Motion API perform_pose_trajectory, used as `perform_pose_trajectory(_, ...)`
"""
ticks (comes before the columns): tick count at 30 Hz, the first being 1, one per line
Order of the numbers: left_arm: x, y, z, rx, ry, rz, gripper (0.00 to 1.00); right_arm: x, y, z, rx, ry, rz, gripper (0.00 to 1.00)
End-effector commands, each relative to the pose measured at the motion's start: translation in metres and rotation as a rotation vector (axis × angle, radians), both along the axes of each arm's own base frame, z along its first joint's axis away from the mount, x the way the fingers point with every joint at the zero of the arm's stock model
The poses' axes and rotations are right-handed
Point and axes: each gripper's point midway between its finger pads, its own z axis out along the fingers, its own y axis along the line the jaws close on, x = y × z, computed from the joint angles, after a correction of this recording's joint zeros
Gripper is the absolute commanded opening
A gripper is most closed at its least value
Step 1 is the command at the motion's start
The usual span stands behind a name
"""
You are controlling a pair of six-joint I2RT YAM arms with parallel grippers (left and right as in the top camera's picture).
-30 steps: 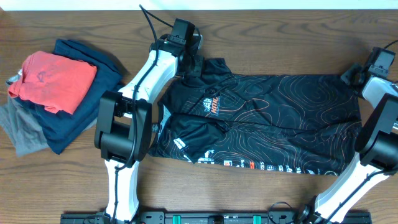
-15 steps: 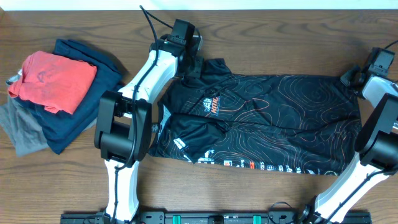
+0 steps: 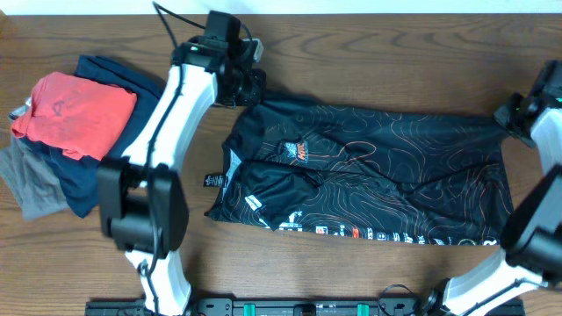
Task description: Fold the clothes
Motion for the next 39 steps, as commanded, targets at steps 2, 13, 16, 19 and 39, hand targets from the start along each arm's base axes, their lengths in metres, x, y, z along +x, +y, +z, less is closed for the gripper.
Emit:
perform_pose_trajectory(2, -0.034, 0.006, 0.007, 0.008, 0.109, 0.001, 0.06, -0.037, 0.002, 0.022, -0.036, 0.100, 0.003, 0.01)
perform_pose_trajectory(13, -0.108, 0.027, -0.005, 0.106, 0.404, -0.047, 0.06, -0.131, 0.006, 0.026, -0.089, 0.486, -0.049, 0.02)
perform_pose_trajectory(16, -0.120, 0.034, -0.010, 0.148, 0.451, -0.044, 0.06, -0.133, 0.007, 0.026, -0.084, 0.496, -0.047, 0.04)
perform_pose_trajectory(19, -0.129, 0.035, -0.017, 0.156, 0.487, -0.049, 0.06, -0.135, 0.005, 0.026, -0.093, 0.505, -0.050, 0.04)
perform_pose_trajectory(39, -0.178, 0.014, -0.045, 0.191, 0.621, -0.144, 0.12, -0.132, 0.025, 0.004, 0.098, 0.451, 0.006, 0.38)
